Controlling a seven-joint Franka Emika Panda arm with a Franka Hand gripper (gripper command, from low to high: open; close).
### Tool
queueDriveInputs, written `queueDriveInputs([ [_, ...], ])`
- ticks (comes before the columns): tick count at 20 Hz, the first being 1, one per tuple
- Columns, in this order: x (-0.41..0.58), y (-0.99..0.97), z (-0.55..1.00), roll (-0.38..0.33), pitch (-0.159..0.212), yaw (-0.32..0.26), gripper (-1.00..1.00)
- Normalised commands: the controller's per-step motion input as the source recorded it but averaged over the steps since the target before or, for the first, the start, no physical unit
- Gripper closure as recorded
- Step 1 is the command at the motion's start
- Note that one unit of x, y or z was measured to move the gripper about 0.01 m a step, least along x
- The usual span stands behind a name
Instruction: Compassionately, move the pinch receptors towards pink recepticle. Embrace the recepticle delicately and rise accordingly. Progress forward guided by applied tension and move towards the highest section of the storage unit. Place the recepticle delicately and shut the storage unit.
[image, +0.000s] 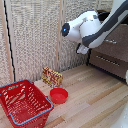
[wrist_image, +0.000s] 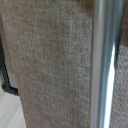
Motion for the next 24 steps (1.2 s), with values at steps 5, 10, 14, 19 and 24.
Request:
queueDriveInputs([
  [5, 0.009, 0.09, 0.00, -0.006, 0.003, 0.036, 1.00],
  [10, 0.098, -0.11, 0.02, 0.022, 0.047, 0.010, 1.00],
  [14, 0.204, -0.57, 0.24, 0.024, 0.139, 0.051, 1.00],
  [19, 0.033, -0.73, 0.33, 0.030, 0.092, 0.133, 1.00],
  [24, 0.000, -0.77, 0.48, 0.016, 0.005, 0.134, 1.00],
])
